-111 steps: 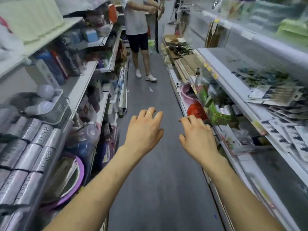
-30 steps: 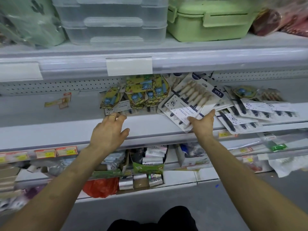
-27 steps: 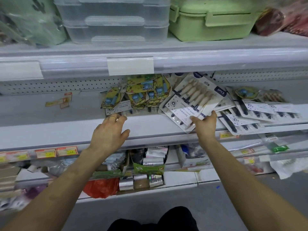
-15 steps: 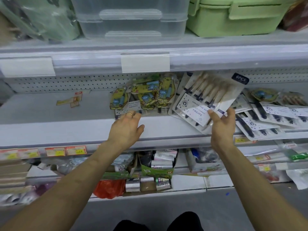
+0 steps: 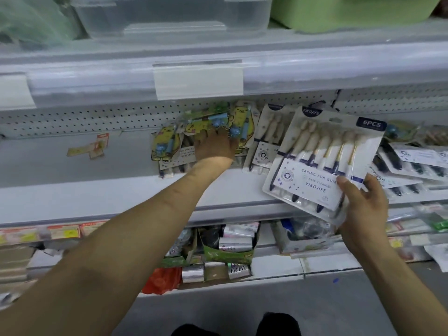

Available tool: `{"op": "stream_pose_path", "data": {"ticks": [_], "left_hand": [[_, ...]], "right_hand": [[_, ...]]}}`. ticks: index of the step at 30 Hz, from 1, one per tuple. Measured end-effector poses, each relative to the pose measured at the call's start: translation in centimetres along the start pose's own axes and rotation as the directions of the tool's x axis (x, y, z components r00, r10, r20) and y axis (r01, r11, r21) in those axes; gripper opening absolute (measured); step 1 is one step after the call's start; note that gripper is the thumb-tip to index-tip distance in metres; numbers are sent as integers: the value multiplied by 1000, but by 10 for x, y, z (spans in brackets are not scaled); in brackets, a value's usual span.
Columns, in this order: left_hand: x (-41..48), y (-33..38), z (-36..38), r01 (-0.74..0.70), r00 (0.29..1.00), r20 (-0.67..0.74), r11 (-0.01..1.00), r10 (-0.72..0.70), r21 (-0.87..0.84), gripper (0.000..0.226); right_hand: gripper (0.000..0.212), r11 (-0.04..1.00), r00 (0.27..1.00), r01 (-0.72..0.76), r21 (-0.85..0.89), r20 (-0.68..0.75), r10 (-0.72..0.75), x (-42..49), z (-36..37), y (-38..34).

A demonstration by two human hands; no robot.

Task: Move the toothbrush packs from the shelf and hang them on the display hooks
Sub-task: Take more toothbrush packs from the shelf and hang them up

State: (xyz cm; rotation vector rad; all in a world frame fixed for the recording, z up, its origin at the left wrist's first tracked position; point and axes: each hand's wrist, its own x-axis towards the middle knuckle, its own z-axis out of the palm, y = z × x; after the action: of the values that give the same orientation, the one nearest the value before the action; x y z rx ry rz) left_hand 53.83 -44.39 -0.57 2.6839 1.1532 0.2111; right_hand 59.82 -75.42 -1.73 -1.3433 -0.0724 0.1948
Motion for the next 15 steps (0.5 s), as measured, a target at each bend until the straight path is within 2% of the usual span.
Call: {"op": "stream_pose_path", "data": {"ticks": [3, 10, 13, 15], "left_hand": [[4, 12, 7, 38, 998, -53, 999, -39, -5, 80], [0, 25, 18, 181, 977, -57, 936, -207, -302, 94], [-6, 17, 23, 169, 968, -88, 865, -237, -472, 67], [-16, 12, 22, 136, 975, -46, 750, -216, -647, 41]], "right_hand": [[32, 1000, 1000, -1, -18, -24, 1, 0, -10, 0], [34, 999, 1000, 8, -40, -18, -9, -3, -16, -10], [35, 999, 1000, -2, -39, -1, 2, -5, -15, -13], [35, 1000, 1000, -7, -28, 11, 7, -5, -13, -14]]}}
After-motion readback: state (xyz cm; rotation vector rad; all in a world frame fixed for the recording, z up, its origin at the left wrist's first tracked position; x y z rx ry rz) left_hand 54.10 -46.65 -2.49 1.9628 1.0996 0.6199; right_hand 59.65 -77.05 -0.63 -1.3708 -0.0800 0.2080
